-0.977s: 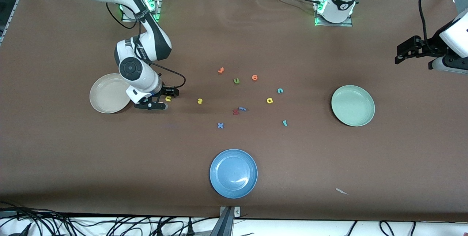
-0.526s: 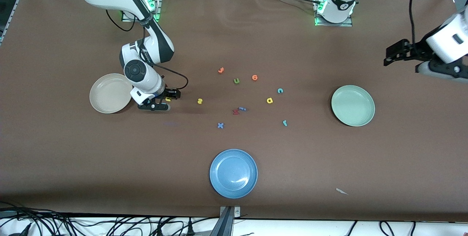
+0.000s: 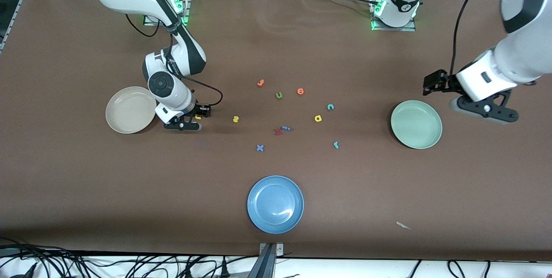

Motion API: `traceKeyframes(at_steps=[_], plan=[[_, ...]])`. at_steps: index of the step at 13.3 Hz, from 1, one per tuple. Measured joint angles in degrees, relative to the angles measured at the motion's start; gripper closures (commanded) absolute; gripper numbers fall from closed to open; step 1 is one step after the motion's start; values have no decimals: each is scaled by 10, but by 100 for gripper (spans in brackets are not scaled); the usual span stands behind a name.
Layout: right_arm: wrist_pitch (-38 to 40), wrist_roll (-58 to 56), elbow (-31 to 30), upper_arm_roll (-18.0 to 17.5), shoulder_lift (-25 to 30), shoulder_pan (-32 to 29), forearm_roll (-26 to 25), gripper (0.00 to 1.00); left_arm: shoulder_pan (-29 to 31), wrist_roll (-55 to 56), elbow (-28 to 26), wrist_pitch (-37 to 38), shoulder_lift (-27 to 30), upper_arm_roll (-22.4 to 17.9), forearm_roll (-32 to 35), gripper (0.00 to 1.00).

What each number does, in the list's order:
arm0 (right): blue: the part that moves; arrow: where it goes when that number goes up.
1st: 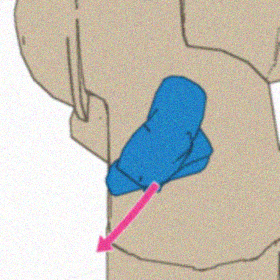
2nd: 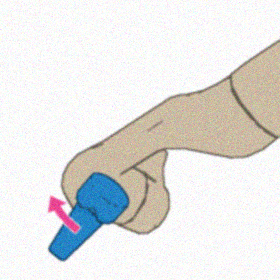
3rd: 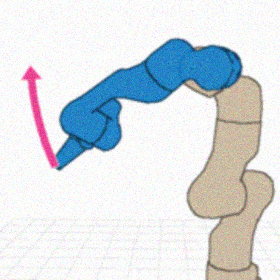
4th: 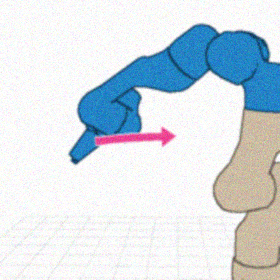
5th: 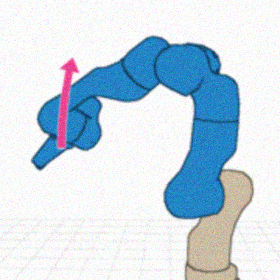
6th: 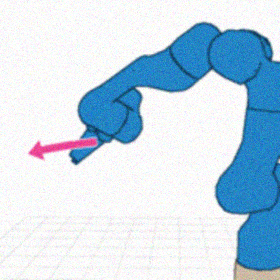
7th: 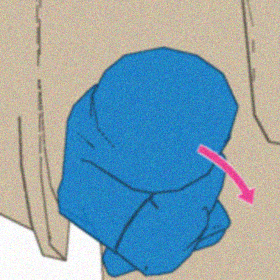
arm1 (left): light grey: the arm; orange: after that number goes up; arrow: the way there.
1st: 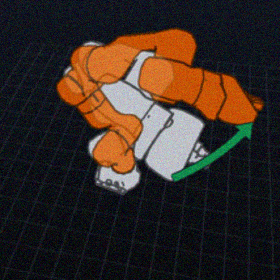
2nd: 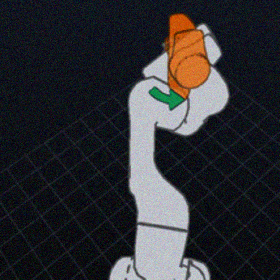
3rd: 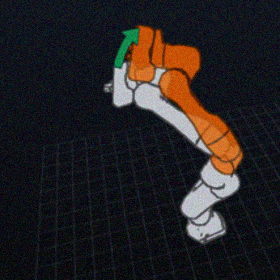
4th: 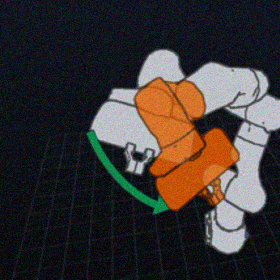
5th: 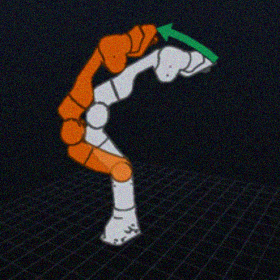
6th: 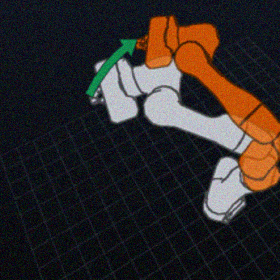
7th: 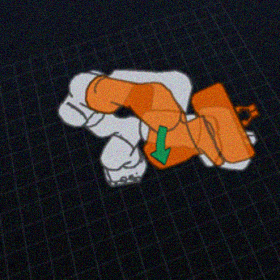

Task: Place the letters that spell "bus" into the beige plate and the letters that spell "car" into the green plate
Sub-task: 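Grasp the yellow u with the right gripper while the left gripper advances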

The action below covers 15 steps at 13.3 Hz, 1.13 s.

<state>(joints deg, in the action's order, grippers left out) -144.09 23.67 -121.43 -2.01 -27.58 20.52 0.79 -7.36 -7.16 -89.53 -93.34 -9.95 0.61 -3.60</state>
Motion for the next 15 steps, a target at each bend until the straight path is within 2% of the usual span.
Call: traceKeyframes(at_steps=[6, 9, 11, 13, 15], plan=[[-1, 0, 0, -1, 2, 0, 0, 87, -42, 0, -135, -112, -1, 3, 0, 0], [-1, 0, 0, -1, 2, 0, 0, 90, -44, 0, -190, -131, -13, 2, 0, 0], [-1, 0, 0, -1, 2, 0, 0, 90, -46, -1, -204, -150, -28, 2, 0, 0], [-1, 0, 3, -1, 5, 0, 0, 90, -61, -1, -225, -209, -39, 3, 0, 0], [40, 0, 17, -1, 26, 0, 0, 90, -77, -1, -271, -299, -44, 4, 0, 0]])
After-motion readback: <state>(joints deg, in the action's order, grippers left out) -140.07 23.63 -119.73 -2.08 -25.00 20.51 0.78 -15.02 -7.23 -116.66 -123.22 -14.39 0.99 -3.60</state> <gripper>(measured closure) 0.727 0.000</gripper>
